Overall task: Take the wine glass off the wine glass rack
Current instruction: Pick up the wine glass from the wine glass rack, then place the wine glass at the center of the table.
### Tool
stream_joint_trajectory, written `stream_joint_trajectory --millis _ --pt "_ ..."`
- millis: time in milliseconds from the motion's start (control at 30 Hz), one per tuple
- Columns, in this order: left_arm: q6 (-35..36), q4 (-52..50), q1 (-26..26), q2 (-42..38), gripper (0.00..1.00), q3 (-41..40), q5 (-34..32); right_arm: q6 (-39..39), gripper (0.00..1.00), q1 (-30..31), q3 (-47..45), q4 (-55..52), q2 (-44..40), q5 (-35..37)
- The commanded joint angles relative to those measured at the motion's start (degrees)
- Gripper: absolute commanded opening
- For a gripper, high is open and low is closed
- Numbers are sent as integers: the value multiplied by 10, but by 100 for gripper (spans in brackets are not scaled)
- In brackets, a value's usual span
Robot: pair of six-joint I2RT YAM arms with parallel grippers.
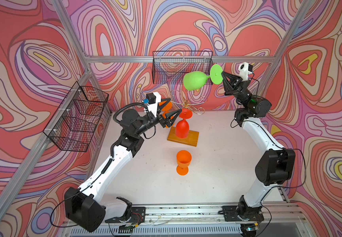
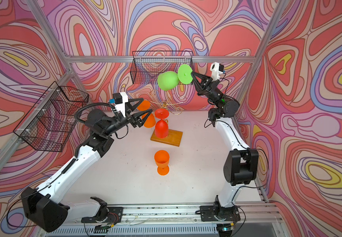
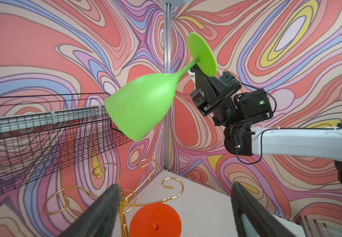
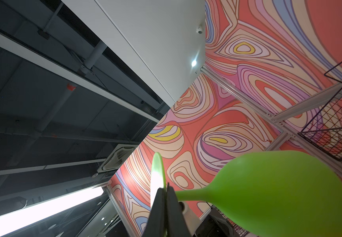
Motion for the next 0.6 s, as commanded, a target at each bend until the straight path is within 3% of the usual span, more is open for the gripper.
stream_joint_trajectory --millis 0,300,567 --pt "-85 119 14 39 83 37 86 36 0 7 27 66 -3 1" --pt "-144 204 42 114 79 81 113 46 0 18 27 80 -9 0" --pt "-354 436 91 225 72 155 164 60 0 23 25 95 -5 8"
